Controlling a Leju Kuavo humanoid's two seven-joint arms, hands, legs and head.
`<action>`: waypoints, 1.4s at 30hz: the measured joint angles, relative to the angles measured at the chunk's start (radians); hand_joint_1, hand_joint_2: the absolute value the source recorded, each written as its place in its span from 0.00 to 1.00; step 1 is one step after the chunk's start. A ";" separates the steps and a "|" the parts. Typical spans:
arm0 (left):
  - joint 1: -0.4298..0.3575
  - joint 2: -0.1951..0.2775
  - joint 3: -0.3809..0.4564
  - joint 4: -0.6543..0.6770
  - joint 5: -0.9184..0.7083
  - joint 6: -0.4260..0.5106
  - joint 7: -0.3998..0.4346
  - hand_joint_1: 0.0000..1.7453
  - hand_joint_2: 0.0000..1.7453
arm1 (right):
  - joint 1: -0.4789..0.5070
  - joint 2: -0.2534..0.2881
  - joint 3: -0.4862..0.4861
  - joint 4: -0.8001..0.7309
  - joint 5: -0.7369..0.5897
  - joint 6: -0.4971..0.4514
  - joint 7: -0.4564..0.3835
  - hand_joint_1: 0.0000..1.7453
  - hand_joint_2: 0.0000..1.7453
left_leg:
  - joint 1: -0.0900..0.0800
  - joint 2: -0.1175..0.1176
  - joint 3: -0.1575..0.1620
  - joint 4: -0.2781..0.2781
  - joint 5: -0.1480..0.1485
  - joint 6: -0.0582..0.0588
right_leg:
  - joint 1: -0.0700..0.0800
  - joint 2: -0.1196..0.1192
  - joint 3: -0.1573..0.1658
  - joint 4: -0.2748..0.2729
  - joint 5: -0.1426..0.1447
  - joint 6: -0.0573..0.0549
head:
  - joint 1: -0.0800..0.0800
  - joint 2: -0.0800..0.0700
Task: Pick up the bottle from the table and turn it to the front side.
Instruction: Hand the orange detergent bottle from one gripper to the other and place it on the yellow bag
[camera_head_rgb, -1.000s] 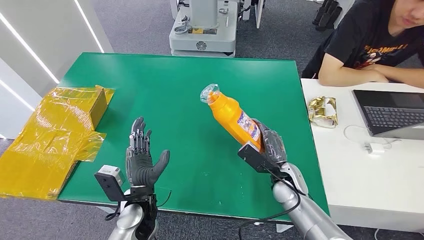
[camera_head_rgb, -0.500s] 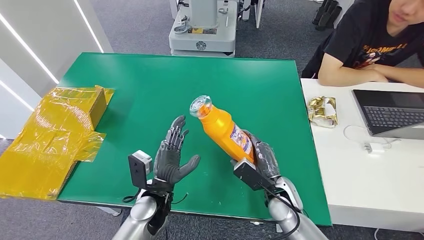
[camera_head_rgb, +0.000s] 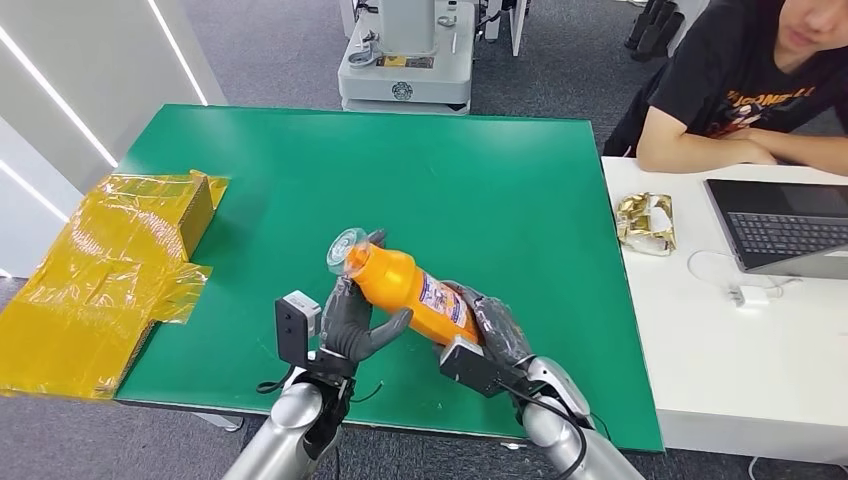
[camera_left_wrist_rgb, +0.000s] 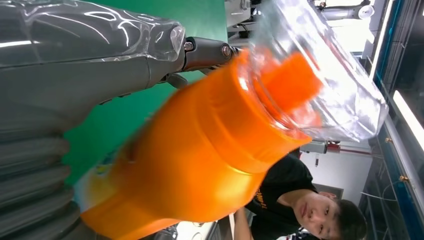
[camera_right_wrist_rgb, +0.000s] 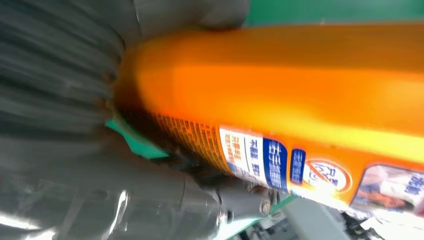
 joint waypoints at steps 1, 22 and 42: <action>-0.001 0.000 0.000 0.004 0.001 -0.001 0.000 0.00 1.00 | -0.002 0.000 0.006 0.003 0.002 0.015 -0.003 1.00 1.00 | 0.000 0.000 0.000 0.000 0.000 0.000 | 0.000 0.000 0.000 0.000 0.000 0.000 | 0.000 0.000; 0.005 0.001 0.006 0.024 0.033 0.034 -0.012 0.78 1.00 | -0.106 0.010 0.101 0.130 0.023 0.182 -0.012 1.00 1.00 | 0.000 0.000 -0.001 0.000 0.000 0.000 | 0.000 0.000 0.000 0.000 0.000 0.000 | 0.000 0.000; -0.010 0.011 0.004 0.028 0.065 0.040 -0.043 1.00 1.00 | -0.141 0.033 0.117 0.190 0.005 0.140 -0.052 0.95 1.00 | 0.000 0.000 -0.001 0.000 0.000 0.000 | 0.000 0.000 0.000 0.000 0.000 0.000 | 0.000 0.000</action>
